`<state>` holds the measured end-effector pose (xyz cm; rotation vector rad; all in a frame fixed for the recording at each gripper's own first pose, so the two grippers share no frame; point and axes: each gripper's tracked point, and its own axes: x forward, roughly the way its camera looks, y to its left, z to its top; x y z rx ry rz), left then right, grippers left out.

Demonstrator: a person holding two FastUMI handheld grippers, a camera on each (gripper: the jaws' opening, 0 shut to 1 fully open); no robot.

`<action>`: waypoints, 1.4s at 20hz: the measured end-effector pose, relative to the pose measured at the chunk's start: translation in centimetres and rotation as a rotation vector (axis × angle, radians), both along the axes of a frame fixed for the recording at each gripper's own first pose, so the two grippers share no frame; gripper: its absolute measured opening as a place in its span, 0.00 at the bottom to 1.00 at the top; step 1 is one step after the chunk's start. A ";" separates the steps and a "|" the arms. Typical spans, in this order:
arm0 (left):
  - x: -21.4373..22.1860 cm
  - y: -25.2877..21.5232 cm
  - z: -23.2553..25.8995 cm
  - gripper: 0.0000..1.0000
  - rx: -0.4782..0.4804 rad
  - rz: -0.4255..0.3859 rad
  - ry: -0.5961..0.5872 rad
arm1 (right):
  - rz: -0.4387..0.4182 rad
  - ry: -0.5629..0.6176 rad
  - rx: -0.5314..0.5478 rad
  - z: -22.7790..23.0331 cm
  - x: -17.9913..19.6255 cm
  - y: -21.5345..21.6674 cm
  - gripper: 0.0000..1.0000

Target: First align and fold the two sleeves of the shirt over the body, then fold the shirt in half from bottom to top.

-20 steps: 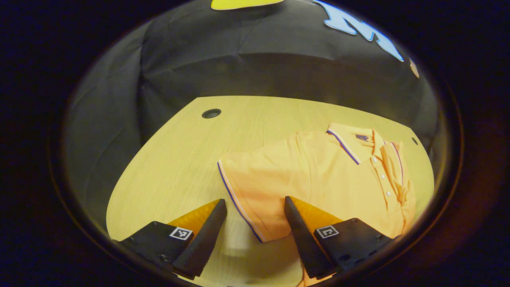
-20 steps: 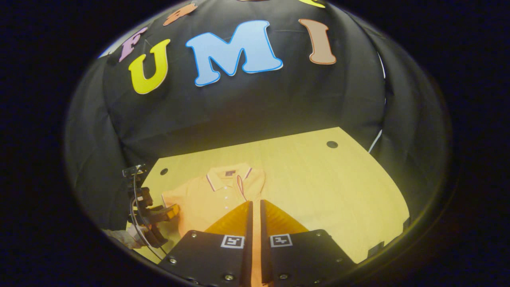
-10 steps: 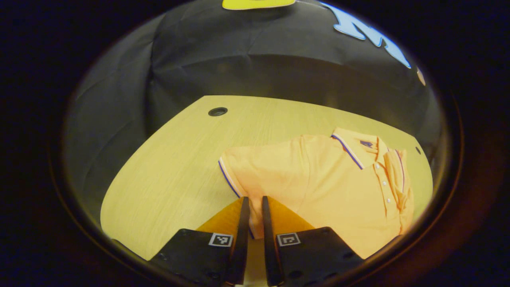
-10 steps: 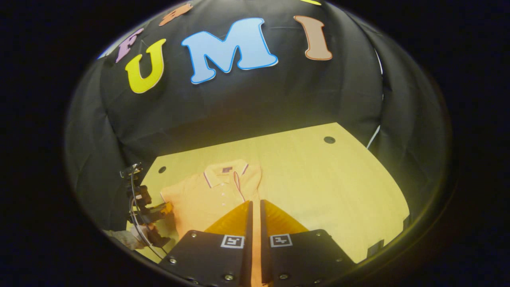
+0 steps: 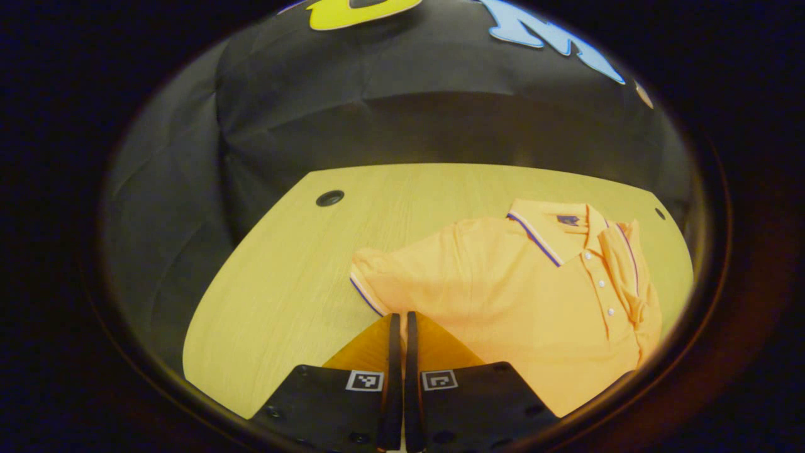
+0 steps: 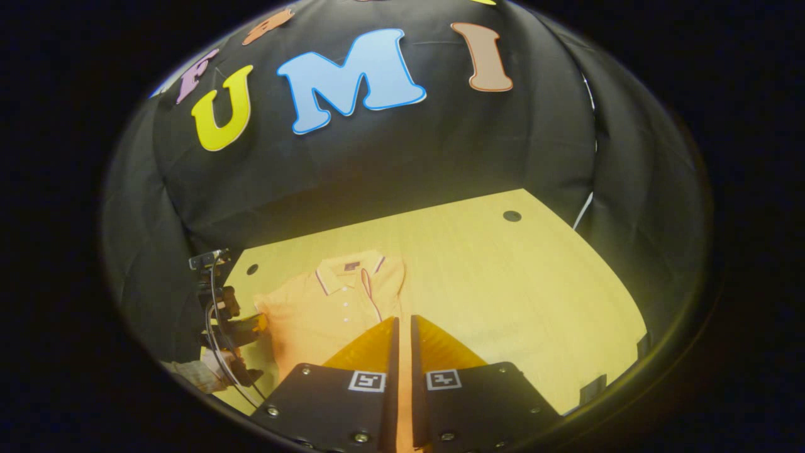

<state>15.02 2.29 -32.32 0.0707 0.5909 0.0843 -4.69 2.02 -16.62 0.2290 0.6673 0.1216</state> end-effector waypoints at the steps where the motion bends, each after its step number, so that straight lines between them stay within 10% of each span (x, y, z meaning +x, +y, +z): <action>1: 0.4 -0.9 1.0 0.08 0.014 -0.030 -0.023 | -0.003 0.001 0.003 -0.1 -0.1 -0.1 0.09; 11: -0.7 -14.3 3.6 0.08 0.030 -0.319 -0.069 | -0.051 0.015 0.029 -0.8 -0.9 -1.8 0.10; 22: -1.5 -18.0 -3.5 0.09 0.068 -0.376 0.076 | -0.130 0.049 0.038 -1.5 -2.4 -4.6 0.10; 26: -1.1 -17.1 -3.0 0.22 0.099 -0.367 0.069 | -0.117 0.055 0.041 -1.8 -2.2 -4.6 0.09; 28: -1.6 -16.9 -2.8 0.61 0.052 -0.361 0.072 | -0.099 0.059 0.042 -2.0 -2.1 -4.1 0.09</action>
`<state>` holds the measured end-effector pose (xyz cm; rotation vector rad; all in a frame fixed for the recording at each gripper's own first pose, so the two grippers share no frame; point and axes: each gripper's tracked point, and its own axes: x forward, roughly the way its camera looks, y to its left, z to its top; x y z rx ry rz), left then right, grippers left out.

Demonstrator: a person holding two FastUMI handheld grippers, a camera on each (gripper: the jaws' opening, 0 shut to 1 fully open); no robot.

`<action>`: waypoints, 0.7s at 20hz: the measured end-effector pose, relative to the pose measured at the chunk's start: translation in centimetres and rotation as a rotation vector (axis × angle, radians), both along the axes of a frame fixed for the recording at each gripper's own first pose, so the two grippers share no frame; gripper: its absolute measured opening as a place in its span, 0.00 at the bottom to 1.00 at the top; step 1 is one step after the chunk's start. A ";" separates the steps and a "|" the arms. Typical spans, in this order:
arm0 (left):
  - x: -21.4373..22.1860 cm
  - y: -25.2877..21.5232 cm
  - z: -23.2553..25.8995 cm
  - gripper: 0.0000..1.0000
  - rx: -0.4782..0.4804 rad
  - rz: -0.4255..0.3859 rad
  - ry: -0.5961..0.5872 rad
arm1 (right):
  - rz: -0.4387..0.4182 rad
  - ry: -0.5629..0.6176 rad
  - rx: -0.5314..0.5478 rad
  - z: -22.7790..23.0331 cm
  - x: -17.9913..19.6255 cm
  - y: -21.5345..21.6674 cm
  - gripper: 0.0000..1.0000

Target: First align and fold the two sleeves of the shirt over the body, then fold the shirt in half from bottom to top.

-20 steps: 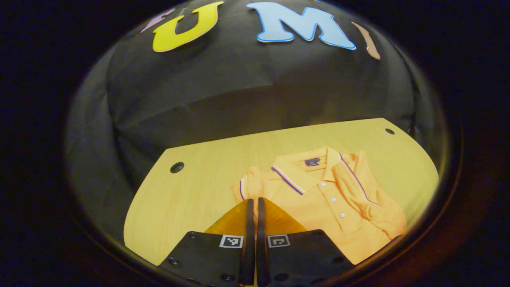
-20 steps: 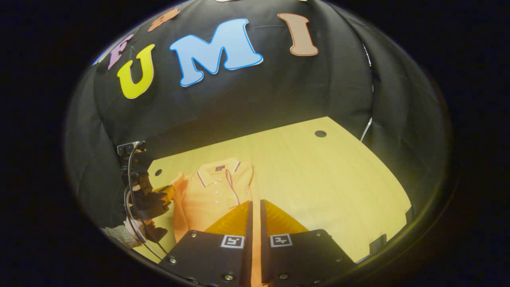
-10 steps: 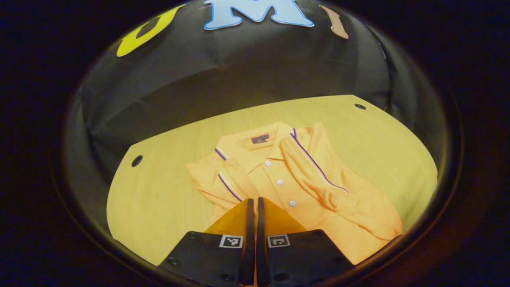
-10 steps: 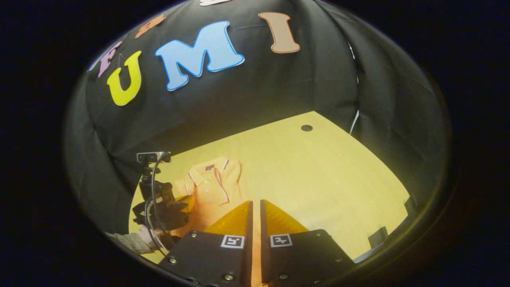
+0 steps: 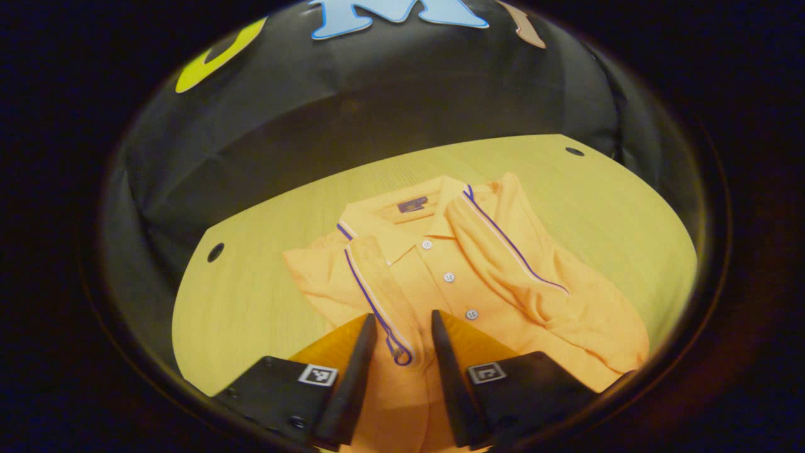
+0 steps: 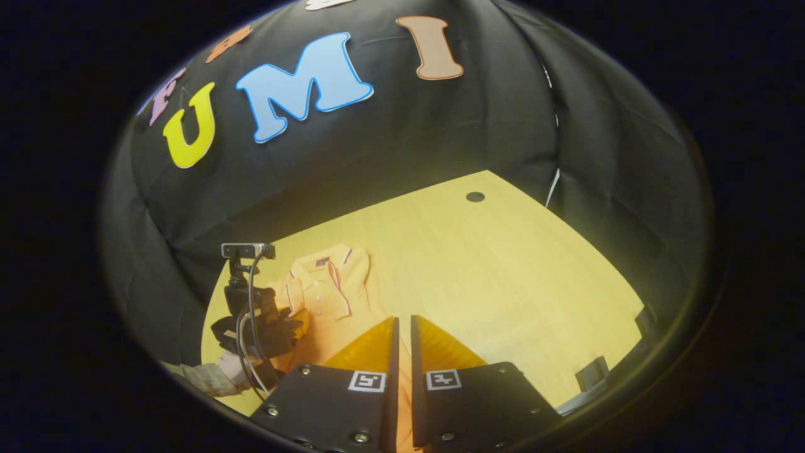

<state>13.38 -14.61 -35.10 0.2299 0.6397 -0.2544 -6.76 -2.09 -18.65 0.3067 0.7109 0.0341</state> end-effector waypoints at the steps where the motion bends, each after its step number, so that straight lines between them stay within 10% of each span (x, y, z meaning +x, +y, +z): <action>1: -0.5 0.3 0.5 0.94 -0.019 0.007 -0.001 | 0.010 0.000 0.000 -0.2 0.1 0.1 0.09; 14: -8.5 6.4 9.2 0.96 -0.134 0.058 -0.087 | 0.153 0.025 0.004 -2.3 -0.4 2.7 0.09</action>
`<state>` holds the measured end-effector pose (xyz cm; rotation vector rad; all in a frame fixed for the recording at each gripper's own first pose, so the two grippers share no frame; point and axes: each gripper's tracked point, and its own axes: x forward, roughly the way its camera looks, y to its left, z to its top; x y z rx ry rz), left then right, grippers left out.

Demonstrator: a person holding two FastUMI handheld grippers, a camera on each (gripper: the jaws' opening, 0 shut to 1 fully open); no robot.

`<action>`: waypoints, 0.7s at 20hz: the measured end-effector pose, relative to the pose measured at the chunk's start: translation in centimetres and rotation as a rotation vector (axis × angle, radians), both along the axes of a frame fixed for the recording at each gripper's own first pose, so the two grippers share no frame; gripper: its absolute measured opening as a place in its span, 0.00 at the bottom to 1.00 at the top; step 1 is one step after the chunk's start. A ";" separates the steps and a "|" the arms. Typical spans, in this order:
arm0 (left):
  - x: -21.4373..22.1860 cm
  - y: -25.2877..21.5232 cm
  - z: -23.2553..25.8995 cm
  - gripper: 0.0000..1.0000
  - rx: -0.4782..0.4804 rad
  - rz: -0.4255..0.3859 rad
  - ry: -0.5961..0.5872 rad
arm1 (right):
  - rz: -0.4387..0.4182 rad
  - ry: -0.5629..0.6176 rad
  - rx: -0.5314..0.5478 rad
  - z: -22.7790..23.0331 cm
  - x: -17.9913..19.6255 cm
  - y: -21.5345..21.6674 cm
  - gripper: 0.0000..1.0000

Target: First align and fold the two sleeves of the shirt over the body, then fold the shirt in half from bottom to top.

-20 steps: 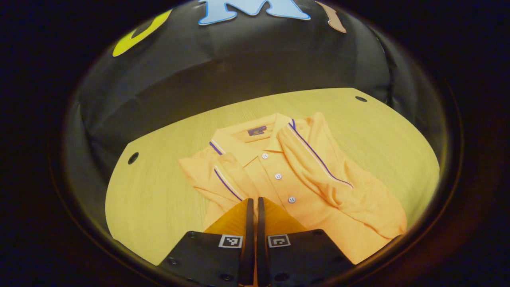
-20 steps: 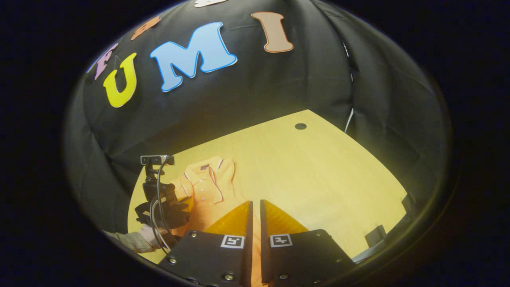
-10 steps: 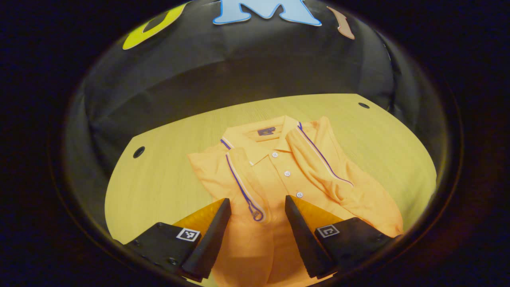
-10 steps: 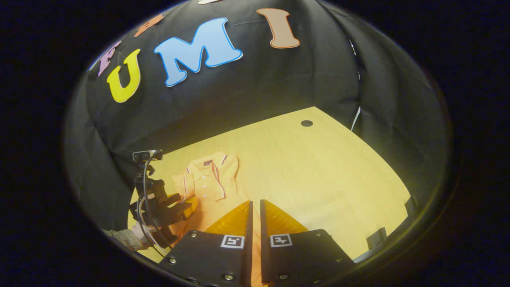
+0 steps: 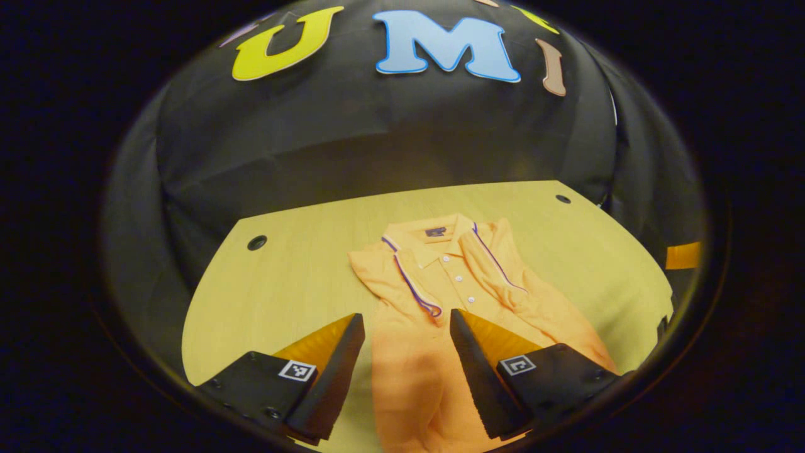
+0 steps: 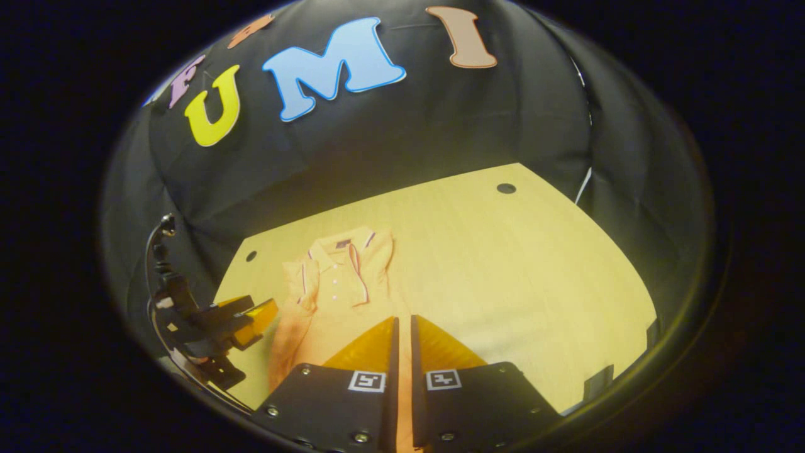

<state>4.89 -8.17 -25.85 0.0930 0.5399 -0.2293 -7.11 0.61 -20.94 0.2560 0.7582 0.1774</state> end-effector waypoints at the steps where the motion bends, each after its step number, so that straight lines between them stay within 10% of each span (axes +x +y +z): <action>1: -1.0 0.6 0.2 0.96 -0.008 0.009 0.006 | 0.019 0.008 -0.005 -0.5 -0.5 0.3 0.09; 11: -13.2 5.5 -4.4 0.92 0.029 0.017 0.150 | 0.189 0.156 -0.078 -5.7 -7.7 1.4 0.09; 12: -14.6 5.6 -5.1 0.92 0.023 0.023 0.174 | 0.209 0.178 -0.077 -6.3 -8.4 1.6 0.12; 13: -15.9 5.9 -5.7 0.94 0.020 0.027 0.199 | 0.225 0.198 -0.088 -6.9 -9.1 1.6 0.35; 14: -17.1 6.2 -6.4 0.95 0.020 0.029 0.225 | 0.242 0.216 -0.099 -7.5 -9.9 1.5 0.28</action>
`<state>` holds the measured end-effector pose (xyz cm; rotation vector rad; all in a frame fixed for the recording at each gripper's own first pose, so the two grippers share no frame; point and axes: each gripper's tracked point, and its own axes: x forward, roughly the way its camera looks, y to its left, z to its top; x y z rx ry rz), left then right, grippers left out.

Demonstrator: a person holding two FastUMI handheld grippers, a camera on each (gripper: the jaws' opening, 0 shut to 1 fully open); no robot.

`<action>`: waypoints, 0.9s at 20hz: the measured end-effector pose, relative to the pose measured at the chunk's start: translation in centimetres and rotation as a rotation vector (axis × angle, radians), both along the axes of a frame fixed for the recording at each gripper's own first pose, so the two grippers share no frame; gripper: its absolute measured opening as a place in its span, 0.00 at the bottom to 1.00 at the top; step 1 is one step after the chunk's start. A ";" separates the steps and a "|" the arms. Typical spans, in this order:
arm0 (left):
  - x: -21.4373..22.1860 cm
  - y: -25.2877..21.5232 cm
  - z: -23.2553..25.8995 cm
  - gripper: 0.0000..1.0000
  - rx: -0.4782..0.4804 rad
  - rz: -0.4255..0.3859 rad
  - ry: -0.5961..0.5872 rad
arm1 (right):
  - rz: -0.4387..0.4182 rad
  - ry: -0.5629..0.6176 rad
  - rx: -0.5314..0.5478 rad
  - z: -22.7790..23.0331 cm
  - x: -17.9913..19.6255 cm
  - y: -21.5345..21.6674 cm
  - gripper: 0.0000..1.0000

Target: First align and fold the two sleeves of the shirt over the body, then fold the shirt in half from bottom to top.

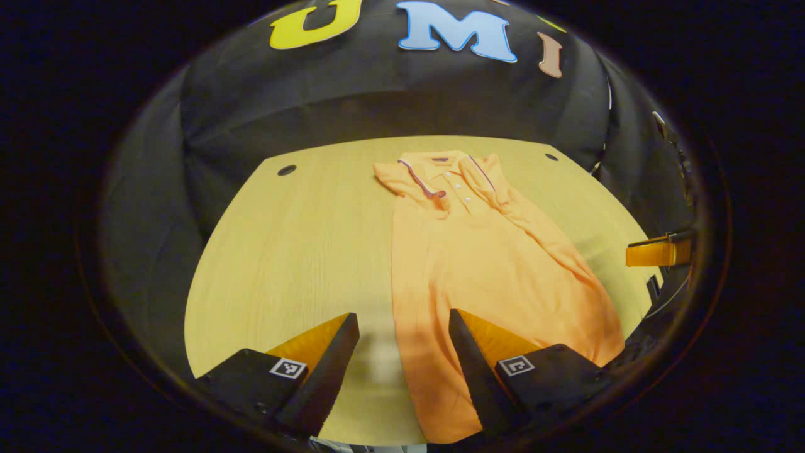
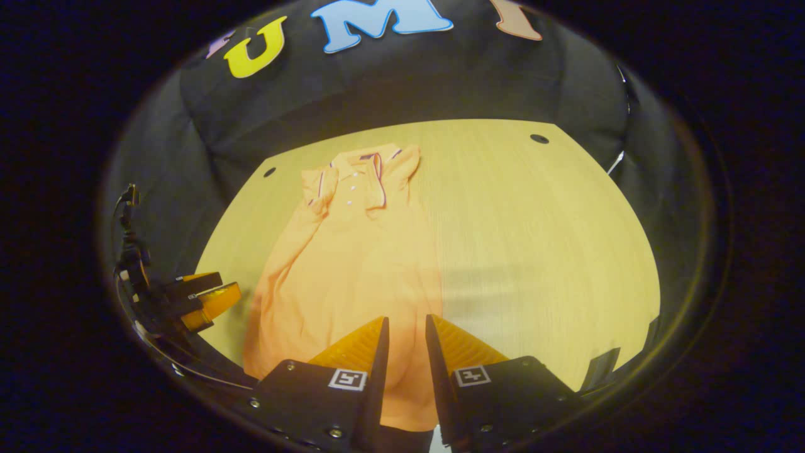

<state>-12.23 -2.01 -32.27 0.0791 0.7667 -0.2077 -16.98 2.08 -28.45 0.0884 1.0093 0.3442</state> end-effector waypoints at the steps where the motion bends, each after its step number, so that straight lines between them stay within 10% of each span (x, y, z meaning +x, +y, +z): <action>1: -1.0 0.0 -0.4 0.96 -0.001 -0.003 0.022 | 0.018 0.023 -0.014 -0.7 -1.0 0.1 0.28; 8: -7.3 0.0 -4.1 0.97 0.055 -0.068 0.158 | 0.103 0.214 -0.052 -4.7 -7.5 0.3 0.86; 18: -10.7 0.5 -7.5 0.95 0.138 -0.079 0.262 | 0.185 0.299 -0.203 -8.0 -10.7 -0.4 0.97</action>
